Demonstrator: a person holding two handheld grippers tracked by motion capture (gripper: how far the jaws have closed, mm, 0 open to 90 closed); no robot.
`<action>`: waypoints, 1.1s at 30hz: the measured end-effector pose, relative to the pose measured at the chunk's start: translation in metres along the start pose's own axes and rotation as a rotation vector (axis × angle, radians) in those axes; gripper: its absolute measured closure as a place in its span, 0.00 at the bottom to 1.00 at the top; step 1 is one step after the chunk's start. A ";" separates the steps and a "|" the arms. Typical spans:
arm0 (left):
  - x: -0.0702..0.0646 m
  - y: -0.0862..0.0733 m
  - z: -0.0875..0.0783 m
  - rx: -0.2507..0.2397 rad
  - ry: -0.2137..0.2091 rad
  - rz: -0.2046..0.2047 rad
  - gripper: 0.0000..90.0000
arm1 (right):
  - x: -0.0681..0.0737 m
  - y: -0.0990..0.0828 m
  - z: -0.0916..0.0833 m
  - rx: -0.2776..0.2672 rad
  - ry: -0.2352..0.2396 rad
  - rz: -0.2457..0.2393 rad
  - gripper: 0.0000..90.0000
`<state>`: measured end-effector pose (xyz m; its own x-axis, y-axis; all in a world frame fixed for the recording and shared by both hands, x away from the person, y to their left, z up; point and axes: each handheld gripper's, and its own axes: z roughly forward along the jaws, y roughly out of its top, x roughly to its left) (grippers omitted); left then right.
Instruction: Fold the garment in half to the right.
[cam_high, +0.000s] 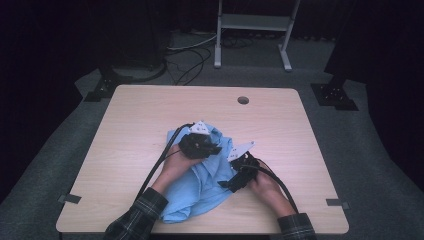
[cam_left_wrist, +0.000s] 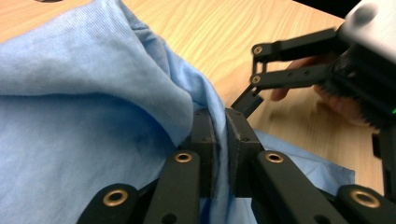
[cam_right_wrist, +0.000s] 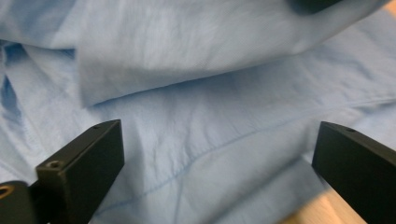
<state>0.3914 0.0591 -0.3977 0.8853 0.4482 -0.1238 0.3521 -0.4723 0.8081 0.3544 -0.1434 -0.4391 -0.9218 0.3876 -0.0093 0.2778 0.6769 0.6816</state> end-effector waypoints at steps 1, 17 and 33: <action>0.000 0.000 0.000 -0.003 -0.008 -0.002 0.87 | -0.001 0.000 -0.003 -0.007 -0.004 0.002 0.03; -0.004 0.005 -0.019 -0.080 -0.052 0.007 0.31 | -0.023 -0.011 -0.050 -0.082 -0.018 0.077 0.03; -0.001 -0.013 -0.073 -0.101 -0.002 0.097 0.00 | -0.022 -0.002 -0.064 -0.180 0.058 0.094 0.03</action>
<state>0.3637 0.1197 -0.3657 0.9143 0.4028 -0.0432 0.2324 -0.4341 0.8704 0.3568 -0.1930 -0.3936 -0.9097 0.4033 0.0990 0.3150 0.5148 0.7973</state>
